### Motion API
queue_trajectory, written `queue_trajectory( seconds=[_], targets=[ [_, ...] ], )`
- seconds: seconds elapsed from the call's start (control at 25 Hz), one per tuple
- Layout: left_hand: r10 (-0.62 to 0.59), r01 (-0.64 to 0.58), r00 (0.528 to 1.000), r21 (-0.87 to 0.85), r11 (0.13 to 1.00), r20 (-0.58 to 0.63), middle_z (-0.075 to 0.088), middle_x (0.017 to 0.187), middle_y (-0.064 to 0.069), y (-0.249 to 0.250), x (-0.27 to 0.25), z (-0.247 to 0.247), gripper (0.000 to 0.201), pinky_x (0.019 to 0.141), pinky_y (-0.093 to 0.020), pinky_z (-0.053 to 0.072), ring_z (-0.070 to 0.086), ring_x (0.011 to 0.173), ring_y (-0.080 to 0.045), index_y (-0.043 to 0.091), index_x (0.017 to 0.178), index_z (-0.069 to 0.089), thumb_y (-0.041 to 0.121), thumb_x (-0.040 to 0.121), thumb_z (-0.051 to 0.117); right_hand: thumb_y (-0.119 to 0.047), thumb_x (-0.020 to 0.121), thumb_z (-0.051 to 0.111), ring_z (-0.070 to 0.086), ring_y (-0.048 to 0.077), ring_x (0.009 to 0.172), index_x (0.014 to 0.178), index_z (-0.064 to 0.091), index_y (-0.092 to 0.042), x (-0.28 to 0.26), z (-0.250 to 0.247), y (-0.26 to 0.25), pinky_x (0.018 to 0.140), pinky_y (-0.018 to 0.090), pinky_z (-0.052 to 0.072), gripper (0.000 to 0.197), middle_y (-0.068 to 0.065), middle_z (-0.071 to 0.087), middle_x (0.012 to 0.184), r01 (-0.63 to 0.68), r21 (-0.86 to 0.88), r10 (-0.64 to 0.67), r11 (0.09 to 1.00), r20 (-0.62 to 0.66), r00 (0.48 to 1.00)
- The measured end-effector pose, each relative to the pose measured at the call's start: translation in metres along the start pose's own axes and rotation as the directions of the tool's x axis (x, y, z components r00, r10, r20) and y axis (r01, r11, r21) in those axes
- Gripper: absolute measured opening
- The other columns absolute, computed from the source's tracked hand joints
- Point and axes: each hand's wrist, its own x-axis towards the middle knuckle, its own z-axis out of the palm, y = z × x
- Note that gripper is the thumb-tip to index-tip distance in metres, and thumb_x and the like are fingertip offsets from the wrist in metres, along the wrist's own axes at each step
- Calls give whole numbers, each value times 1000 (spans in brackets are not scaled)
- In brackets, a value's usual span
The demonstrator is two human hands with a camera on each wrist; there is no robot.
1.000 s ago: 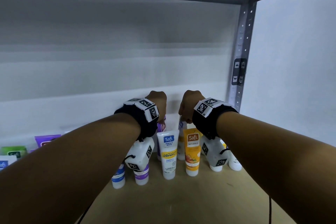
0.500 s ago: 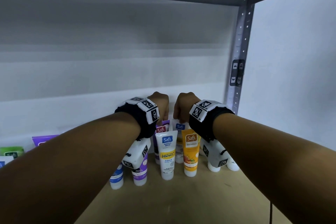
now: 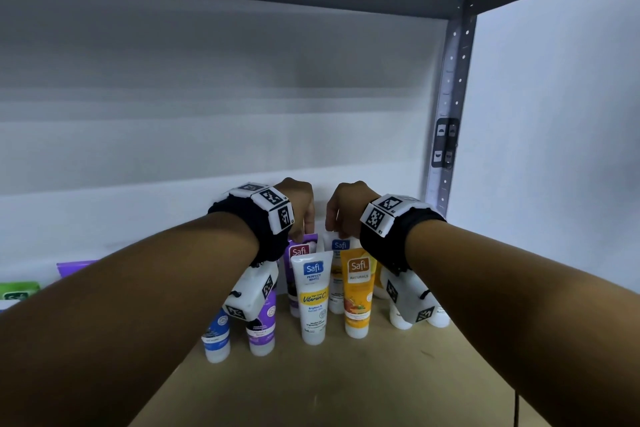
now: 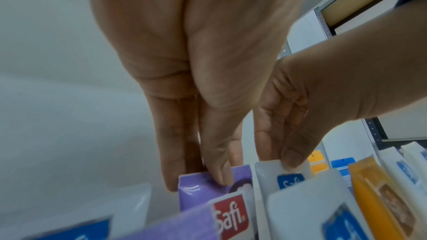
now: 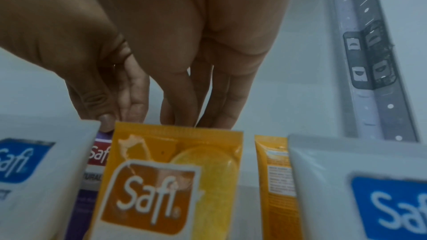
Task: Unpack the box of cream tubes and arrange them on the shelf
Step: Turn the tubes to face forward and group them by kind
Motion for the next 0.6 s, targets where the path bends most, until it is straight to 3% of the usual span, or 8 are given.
queue_trajectory(
  seconds=[0.16,0.24,0.32,0.4,0.6],
  targets=[
    [-29,27,996,-20,999,-83,74,95,-3,10,3,-9,20,74,-18,50,64,80,-12,11,99,75,14,80,76,5,79,68,71,18,88,96,75,-10,-9,-15,11,71,20,55,23,8,74,96,-13,56,13,998,-9,1000],
    [-36,28,990,-61,998,-137,73,89,-2,19,8,-16,18,73,-20,49,61,75,-10,11,99,75,16,82,74,7,79,67,72,20,87,95,76,-7,-17,-24,18,75,24,57,23,11,74,94,-40,94,42,995,-18,999],
    [-23,6,984,-94,996,-179,68,74,4,33,16,-22,16,71,-20,49,62,75,-10,11,96,75,18,82,74,9,79,64,72,22,86,93,76,-5,-26,-34,30,67,22,57,23,12,74,92,-72,113,76,991,-33,997],
    [2,-20,982,-92,996,-188,65,70,6,52,25,-25,16,72,-22,50,63,76,-11,11,96,75,20,82,74,9,79,63,72,22,85,93,76,-6,-34,-42,45,59,18,54,24,10,74,91,-119,90,123,989,-38,992],
    [77,-83,981,-29,996,-176,73,97,-4,91,52,-23,22,75,-23,49,66,85,-15,8,99,75,21,81,75,5,82,66,69,24,97,102,75,-5,-40,-52,85,88,32,55,24,12,73,103,-228,-31,229,973,20,973]
  ],
)
